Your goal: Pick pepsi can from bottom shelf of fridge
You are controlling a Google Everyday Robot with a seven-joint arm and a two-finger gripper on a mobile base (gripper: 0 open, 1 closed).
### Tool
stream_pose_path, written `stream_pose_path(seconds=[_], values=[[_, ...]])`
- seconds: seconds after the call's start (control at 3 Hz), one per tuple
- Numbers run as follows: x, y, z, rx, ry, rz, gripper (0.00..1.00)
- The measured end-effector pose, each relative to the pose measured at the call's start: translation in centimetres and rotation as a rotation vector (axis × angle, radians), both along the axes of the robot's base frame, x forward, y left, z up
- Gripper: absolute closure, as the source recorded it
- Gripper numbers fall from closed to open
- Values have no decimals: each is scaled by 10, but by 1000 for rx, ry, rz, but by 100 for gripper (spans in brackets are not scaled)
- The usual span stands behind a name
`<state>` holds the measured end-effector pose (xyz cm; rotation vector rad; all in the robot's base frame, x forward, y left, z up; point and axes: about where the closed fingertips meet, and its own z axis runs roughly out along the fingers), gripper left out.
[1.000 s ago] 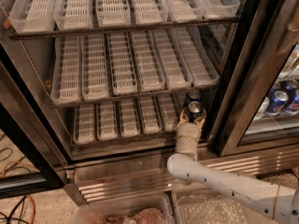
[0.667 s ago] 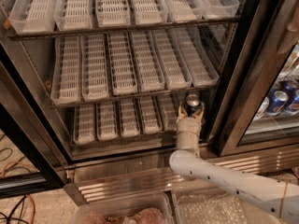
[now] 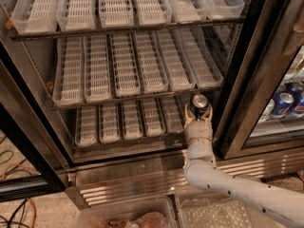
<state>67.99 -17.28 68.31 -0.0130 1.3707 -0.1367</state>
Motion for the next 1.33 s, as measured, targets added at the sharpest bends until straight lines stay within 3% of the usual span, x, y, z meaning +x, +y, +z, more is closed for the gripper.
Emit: stream_pose_path(seconds=[0.67,1.33], values=[[-88,28,-23,32,205,217,100],[-135,53,-14,65,260,394,100]])
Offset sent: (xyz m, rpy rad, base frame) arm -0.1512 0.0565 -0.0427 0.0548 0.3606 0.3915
